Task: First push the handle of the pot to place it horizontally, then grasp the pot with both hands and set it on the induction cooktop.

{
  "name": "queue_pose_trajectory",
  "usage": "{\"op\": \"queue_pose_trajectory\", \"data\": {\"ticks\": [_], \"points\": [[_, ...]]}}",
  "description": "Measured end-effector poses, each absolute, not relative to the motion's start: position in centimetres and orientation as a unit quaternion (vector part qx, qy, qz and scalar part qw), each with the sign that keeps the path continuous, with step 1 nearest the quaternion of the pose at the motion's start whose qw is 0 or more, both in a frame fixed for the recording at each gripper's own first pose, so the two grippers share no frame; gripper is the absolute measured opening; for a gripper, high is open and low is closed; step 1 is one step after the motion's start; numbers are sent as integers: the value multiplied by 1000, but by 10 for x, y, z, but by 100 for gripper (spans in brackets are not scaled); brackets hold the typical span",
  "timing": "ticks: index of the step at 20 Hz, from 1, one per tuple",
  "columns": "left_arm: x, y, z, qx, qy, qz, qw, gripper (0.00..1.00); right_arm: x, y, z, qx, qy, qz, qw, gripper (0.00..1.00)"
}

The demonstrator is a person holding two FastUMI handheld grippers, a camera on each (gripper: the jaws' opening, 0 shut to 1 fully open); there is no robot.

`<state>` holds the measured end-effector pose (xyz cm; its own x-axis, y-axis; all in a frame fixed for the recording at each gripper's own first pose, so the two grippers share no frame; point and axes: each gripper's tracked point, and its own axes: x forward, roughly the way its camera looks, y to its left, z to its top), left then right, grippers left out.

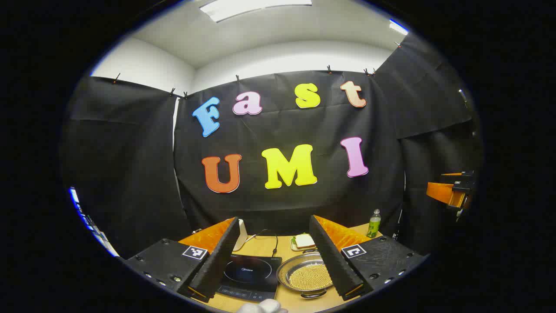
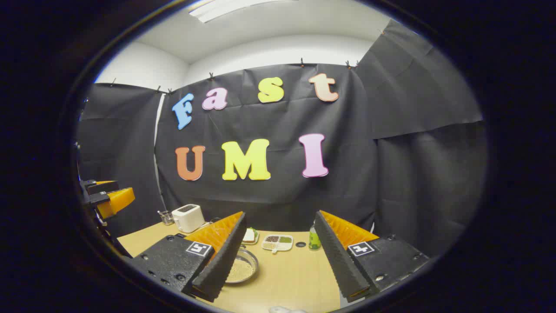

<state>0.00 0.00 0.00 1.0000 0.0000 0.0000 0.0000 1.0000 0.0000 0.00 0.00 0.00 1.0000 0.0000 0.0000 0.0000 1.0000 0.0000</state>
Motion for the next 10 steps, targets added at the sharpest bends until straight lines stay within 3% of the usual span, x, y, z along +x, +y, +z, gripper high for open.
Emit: {"op": "queue_pose_trajectory", "data": {"ticks": [1,2,10], "points": [[1,2,0,2,0,1,1000,89,0,-2,-1,3,1,-7,1000,99],[2,4,1,3,-3,1,1000,96,1,-3,0,8,2,-12,1000,96],[12,17,0,5,-7,-12,1000,96,4,11,3,1,-2,-32,999,97]]}}
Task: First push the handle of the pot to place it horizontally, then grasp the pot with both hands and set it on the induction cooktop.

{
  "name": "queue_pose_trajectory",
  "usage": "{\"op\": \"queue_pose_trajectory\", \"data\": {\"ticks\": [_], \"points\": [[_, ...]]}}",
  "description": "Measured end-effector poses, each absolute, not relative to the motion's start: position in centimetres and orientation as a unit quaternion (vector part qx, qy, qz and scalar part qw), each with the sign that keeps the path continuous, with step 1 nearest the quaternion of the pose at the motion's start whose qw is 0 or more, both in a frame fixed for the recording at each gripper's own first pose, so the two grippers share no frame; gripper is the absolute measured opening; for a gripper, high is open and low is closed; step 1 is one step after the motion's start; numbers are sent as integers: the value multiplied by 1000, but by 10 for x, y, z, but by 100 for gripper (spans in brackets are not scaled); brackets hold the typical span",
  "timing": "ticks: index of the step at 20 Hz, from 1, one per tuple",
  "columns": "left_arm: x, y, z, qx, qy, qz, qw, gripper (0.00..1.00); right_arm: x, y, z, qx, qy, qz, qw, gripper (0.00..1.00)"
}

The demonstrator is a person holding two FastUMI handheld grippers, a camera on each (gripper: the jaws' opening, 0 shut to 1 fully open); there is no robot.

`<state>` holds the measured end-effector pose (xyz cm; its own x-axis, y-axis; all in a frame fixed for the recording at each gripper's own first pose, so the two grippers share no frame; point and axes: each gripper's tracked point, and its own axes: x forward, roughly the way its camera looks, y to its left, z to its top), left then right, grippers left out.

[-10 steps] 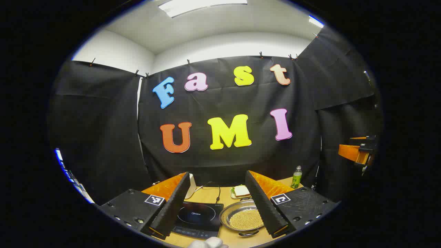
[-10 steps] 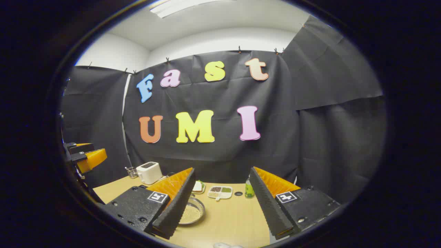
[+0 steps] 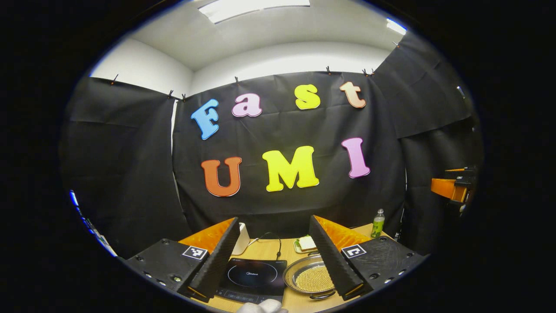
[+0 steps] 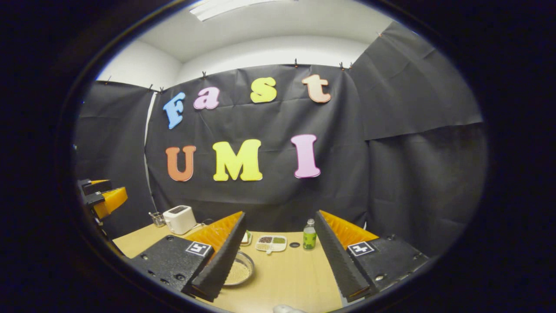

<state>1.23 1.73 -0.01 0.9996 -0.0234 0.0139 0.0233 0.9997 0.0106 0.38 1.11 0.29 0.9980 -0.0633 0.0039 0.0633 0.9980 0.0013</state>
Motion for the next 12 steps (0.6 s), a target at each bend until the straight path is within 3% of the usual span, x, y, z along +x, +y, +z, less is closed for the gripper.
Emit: {"op": "queue_pose_trajectory", "data": {"ticks": [6,11,12], "points": [[18,30,-2,-1,-7,-16,1000,96,14,43,0,-7,2,-9,1000,99],[10,37,-3,7,-11,-9,1000,96,40,101,-24,-16,36,56,998,94],[8,39,-4,9,-11,-6,1000,96,46,115,-31,-18,44,70,996,89]]}}
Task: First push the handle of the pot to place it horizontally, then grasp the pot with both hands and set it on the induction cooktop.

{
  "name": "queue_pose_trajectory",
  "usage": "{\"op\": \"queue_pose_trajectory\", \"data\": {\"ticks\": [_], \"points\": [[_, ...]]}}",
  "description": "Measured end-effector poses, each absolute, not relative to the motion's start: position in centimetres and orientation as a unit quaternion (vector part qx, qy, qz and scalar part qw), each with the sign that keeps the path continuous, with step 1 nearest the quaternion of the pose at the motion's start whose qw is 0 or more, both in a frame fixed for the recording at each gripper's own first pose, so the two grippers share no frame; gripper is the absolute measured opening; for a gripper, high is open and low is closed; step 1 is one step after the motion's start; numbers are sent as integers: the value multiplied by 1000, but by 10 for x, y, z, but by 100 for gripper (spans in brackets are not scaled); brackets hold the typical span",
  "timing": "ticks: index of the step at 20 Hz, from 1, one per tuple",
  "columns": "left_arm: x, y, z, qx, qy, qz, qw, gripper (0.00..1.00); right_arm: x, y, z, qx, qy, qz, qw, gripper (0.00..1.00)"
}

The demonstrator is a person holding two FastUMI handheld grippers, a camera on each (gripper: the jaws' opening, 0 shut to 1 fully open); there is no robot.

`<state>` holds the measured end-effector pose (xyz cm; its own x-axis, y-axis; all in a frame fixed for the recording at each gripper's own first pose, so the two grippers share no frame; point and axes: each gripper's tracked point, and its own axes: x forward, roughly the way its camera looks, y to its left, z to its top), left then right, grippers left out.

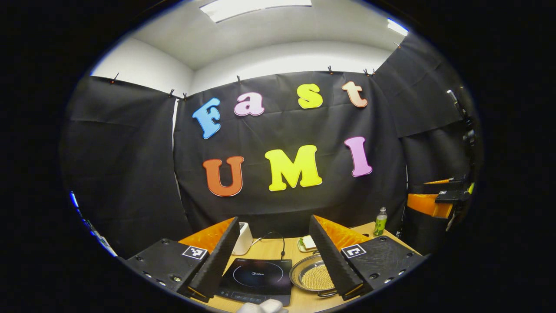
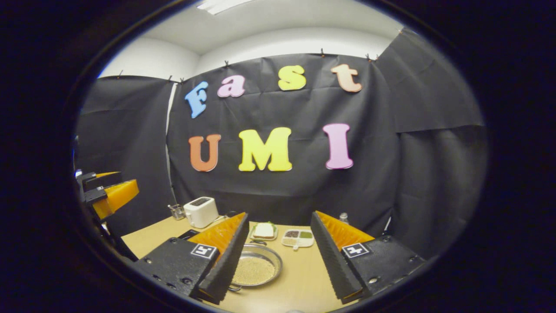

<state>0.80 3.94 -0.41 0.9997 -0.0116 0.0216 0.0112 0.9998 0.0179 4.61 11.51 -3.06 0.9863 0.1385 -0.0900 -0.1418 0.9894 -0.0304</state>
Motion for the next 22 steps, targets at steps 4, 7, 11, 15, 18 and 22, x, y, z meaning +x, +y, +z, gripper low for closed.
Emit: {"op": "queue_pose_trajectory", "data": {"ticks": [4,7,11,15,18,22], "points": [[-5,48,-7,21,-13,10,1000,96,63,179,-72,-13,106,154,982,48],[-17,49,-9,30,-15,16,999,96,67,221,-115,0,165,204,965,33],[-27,52,-17,29,-7,24,999,96,66,266,-178,-6,236,255,938,3],[-32,58,-25,18,8,37,999,96,59,295,-245,-10,308,286,907,10],[-37,64,-30,19,16,46,999,96,57,304,-294,-11,364,287,886,4],[-38,69,-39,26,30,55,998,96,59,305,-342,-11,417,272,867,1]]}}
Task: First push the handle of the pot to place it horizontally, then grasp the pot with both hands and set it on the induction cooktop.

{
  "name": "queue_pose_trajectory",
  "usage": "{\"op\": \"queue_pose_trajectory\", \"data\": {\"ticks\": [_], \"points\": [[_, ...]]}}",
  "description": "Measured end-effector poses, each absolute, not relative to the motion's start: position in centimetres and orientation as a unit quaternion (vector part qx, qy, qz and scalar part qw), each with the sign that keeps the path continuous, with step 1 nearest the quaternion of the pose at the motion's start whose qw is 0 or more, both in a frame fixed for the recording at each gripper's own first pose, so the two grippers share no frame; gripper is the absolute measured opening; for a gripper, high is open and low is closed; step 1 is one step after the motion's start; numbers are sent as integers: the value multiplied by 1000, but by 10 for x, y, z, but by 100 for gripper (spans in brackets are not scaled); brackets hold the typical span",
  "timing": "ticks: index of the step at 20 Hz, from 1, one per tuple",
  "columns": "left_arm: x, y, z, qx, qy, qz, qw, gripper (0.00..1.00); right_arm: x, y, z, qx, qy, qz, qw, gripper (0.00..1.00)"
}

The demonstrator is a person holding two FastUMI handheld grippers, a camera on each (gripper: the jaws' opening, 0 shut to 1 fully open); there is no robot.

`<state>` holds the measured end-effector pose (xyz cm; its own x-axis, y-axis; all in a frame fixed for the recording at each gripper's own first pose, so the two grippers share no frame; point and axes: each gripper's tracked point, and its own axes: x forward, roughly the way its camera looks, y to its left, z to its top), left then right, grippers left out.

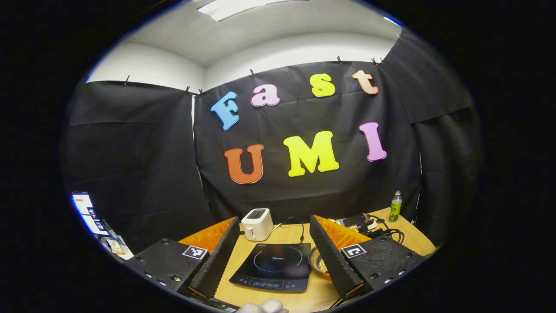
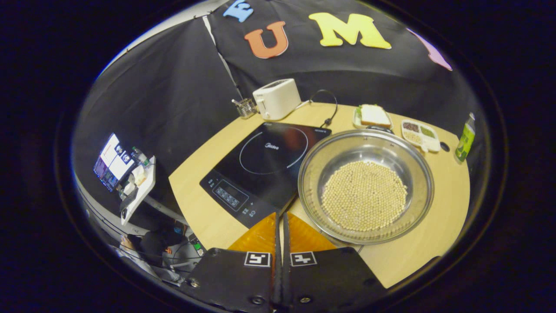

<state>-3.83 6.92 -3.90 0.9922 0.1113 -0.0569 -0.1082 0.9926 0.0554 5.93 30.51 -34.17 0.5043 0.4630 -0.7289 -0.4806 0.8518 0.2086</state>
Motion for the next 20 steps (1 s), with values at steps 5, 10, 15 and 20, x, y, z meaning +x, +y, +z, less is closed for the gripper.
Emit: {"op": "queue_pose_trajectory", "data": {"ticks": [5,10,15,20], "points": [[-37,77,-44,31,38,64,997,96,66,296,-365,2,446,249,860,4],[-32,83,-48,27,45,71,996,96,71,291,-384,21,472,233,850,4],[-29,81,-49,26,47,69,996,96,68,289,-385,8,470,237,850,4],[-27,79,-52,18,48,66,996,96,68,283,-387,14,471,233,850,4]]}}
